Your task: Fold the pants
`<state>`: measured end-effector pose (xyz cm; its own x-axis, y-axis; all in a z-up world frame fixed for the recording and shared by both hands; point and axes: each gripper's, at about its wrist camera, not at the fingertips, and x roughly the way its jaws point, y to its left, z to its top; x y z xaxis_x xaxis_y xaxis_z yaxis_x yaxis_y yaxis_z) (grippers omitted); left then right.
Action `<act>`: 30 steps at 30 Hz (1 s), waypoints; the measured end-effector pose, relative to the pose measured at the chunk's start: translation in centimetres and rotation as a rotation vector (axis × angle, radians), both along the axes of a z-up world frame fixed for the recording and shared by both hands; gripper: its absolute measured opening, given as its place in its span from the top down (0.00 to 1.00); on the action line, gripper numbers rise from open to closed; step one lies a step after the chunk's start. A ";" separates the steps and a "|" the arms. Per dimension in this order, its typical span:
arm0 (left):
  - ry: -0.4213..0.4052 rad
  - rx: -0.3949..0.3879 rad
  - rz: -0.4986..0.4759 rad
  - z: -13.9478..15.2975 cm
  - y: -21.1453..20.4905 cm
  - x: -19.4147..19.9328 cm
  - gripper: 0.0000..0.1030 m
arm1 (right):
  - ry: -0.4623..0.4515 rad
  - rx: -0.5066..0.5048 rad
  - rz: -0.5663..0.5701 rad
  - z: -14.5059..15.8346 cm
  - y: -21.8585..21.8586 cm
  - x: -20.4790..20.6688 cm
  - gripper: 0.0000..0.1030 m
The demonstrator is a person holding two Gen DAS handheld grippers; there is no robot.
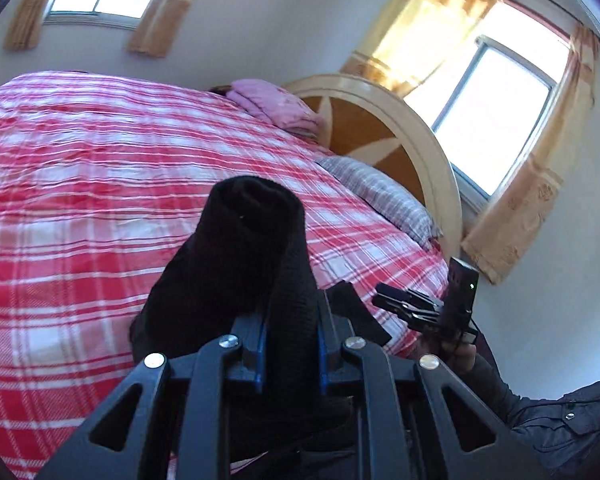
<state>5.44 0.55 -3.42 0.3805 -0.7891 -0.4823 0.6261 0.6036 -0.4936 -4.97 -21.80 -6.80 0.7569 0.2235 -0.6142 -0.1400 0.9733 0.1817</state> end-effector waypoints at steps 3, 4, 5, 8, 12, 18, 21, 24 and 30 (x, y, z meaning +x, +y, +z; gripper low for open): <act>0.002 0.050 -0.063 0.3 -3.7 0.2 0.81 | -0.001 0.009 -0.027 0.1 -0.9 0.0 0.43; 0.001 0.065 -0.078 0.3 -4.6 0.2 0.81 | 0.000 0.011 -0.039 0.1 -1.3 0.1 0.43; 0.005 0.081 -0.094 0.1 -5.7 0.3 0.81 | 0.000 0.013 -0.050 0.2 -1.6 0.1 0.43; 0.025 0.123 -0.128 -0.7 -8.4 0.8 0.81 | 0.008 0.038 -0.086 0.2 -2.9 0.4 0.43; 0.052 0.162 -0.173 -2.3 -11.3 1.0 0.81 | 0.019 0.097 -0.135 0.2 -4.9 0.5 0.43; 0.036 0.268 -0.216 -4.5 -16.5 0.9 0.81 | 0.050 0.179 -0.221 -0.4 -7.6 0.7 0.43; 0.047 0.305 -0.227 -6.3 -18.4 1.0 0.81 | 0.060 0.187 -0.245 -0.7 -8.1 0.8 0.43; 0.063 0.323 -0.238 -7.7 -20.0 1.1 0.80 | 0.063 0.185 -0.237 -0.7 -7.9 0.9 0.43; 0.038 0.266 -0.258 -6.8 -20.5 -0.2 0.73 | 0.066 0.215 -0.167 -0.9 -7.0 1.0 0.43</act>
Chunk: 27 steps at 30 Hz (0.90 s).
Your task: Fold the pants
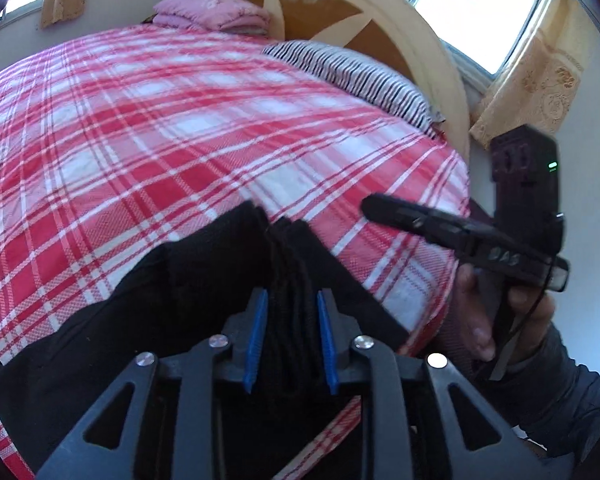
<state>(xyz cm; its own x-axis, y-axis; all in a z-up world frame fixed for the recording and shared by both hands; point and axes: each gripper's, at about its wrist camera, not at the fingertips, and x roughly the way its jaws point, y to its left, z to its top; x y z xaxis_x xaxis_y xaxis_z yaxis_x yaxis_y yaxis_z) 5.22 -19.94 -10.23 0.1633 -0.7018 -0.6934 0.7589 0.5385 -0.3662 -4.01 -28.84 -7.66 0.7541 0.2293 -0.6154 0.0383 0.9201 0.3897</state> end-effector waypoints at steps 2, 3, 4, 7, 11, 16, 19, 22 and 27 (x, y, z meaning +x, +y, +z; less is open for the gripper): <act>-0.048 -0.024 0.011 1.3 1.4 -0.7 0.57 | 0.006 0.041 0.029 0.0 0.2 0.1 0.42; -0.073 -0.028 0.020 1.7 1.8 -0.9 0.52 | 0.009 0.065 0.044 0.0 0.4 0.2 0.42; -0.110 -0.031 0.040 2.2 2.8 -1.2 0.44 | 0.012 0.089 0.060 0.0 0.6 0.2 0.42; -0.196 -0.019 0.133 2.7 6.3 -1.8 0.35 | 0.035 0.176 0.136 -0.2 1.9 0.3 0.38; -0.281 0.067 0.305 1.2 11.0 -1.3 0.30 | 0.103 0.228 0.178 -1.2 3.5 0.8 0.36; -0.297 0.171 0.446 -1.2 13.9 0.2 0.30 | 0.169 0.171 0.210 -2.1 6.2 1.3 0.36; -0.248 0.149 0.451 -2.5 14.2 0.8 0.30 | 0.198 0.082 0.226 -2.6 8.0 1.5 0.36; -0.241 0.155 0.440 -3.5 13.9 0.9 0.30 | 0.197 0.001 0.221 -2.7 9.0 1.2 0.68; -0.244 0.166 0.439 -4.2 13.9 0.6 0.28 | 0.098 0.001 0.215 -0.1 7.9 -0.7 0.84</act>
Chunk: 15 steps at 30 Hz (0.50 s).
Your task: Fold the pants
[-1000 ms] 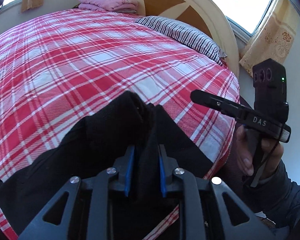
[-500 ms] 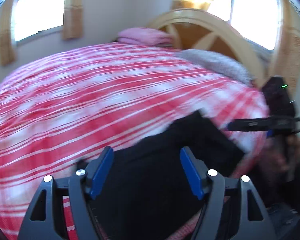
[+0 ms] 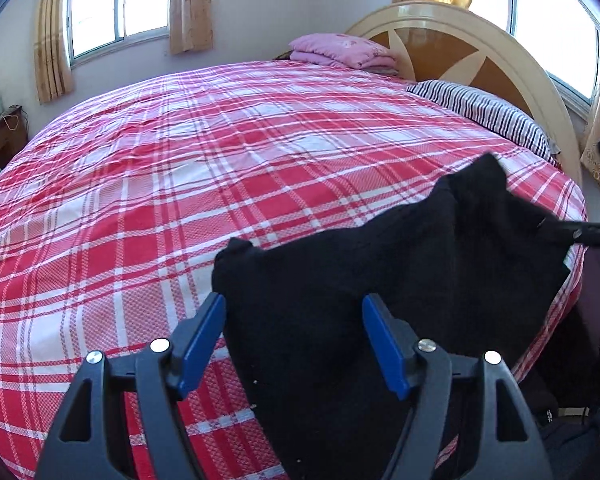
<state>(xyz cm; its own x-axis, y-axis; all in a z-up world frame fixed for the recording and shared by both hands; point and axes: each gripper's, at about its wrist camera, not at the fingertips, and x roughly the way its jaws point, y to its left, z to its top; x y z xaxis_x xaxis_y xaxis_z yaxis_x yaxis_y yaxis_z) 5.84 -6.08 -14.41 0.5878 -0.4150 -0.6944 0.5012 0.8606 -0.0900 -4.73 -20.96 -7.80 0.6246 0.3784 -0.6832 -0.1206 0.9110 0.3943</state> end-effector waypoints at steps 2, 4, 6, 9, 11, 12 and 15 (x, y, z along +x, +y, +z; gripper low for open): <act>-0.003 -0.012 0.002 0.2 0.1 -0.1 0.22 | -0.020 -0.006 -0.017 0.8 -0.6 -0.9 0.85; -0.015 -0.009 0.009 0.2 0.0 -0.2 0.10 | -0.018 -0.028 -0.035 0.8 -1.0 -1.6 0.85; -0.036 -0.002 0.012 0.1 -0.2 -0.4 0.05 | 0.017 -0.039 -0.059 0.2 -1.8 -1.9 0.85; -0.019 0.013 -0.004 -0.6 -0.8 -0.2 0.05 | 0.119 0.009 -0.089 -2.3 -3.8 -1.4 0.84; -0.005 0.017 -0.010 -1.1 -1.1 -0.1 0.05 | 0.139 0.077 -0.121 -3.2 -5.2 -1.2 0.78; -0.004 0.019 -0.012 -1.1 -1.2 -0.1 0.05 | 0.134 0.079 -0.126 -2.9 -5.4 -1.2 0.75; -0.011 0.019 -0.007 -1.0 -1.1 -0.2 0.04 | -0.005 -0.064 -0.173 0.5 -4.6 -2.1 0.62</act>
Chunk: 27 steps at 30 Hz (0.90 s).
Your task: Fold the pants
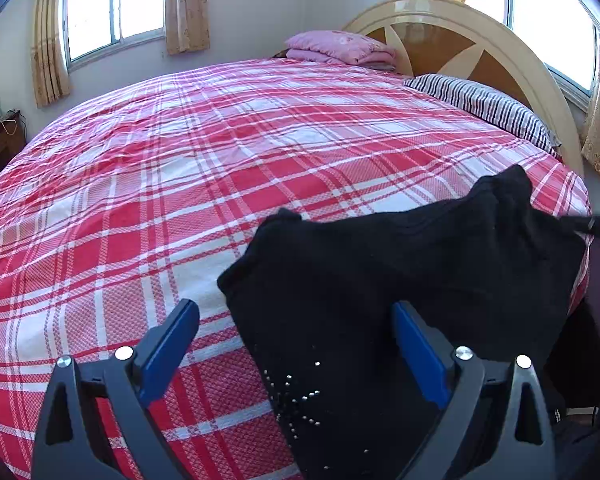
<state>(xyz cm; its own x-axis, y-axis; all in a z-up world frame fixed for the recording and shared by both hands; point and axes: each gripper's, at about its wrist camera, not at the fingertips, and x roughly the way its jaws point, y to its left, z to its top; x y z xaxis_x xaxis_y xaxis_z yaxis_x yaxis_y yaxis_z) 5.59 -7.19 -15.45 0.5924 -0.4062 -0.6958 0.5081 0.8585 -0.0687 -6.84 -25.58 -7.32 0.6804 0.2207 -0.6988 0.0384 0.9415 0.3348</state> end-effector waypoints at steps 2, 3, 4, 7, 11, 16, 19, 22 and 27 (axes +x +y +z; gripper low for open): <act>0.005 -0.014 0.010 0.0 0.2 0.2 0.04 | -0.073 -0.036 0.028 1.9 1.2 -0.3 0.60; 0.007 -0.018 0.012 0.0 0.2 0.2 0.04 | -0.093 -0.023 0.065 2.5 1.8 -0.1 0.56; 0.007 -0.017 0.014 0.0 0.2 0.2 0.04 | -0.101 -0.007 0.098 2.9 2.5 0.2 0.51; 0.005 -0.011 0.019 -0.1 0.1 0.2 0.03 | -0.138 0.036 0.208 2.7 4.9 1.5 0.50; 0.001 -0.001 0.020 -0.1 0.1 0.2 0.02 | -0.044 -0.006 0.216 -0.4 6.8 4.4 0.50; 0.022 -0.017 0.023 -0.6 0.3 0.4 0.00 | 0.034 0.116 0.144 -3.4 3.4 5.7 0.50; 0.031 -0.017 0.022 -0.8 0.2 0.5 0.00 | 0.040 0.175 0.152 -3.7 2.5 6.0 0.50; 0.046 -0.021 0.019 -1.1 0.2 0.7 0.00 | 0.032 0.171 0.160 -3.8 2.5 6.0 0.50; 0.057 -0.033 0.023 -1.1 0.6 0.5 0.00 | 0.010 0.147 0.138 -2.4 2.2 4.9 0.50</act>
<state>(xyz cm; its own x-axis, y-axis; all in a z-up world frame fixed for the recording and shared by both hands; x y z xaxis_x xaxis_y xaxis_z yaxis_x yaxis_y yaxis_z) 6.14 -6.55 -16.55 0.5615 -0.4163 -0.7151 0.4829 0.8667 -0.1253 -1.99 -23.35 -9.76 0.6295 0.4114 -0.6591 -0.0835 0.8792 0.4690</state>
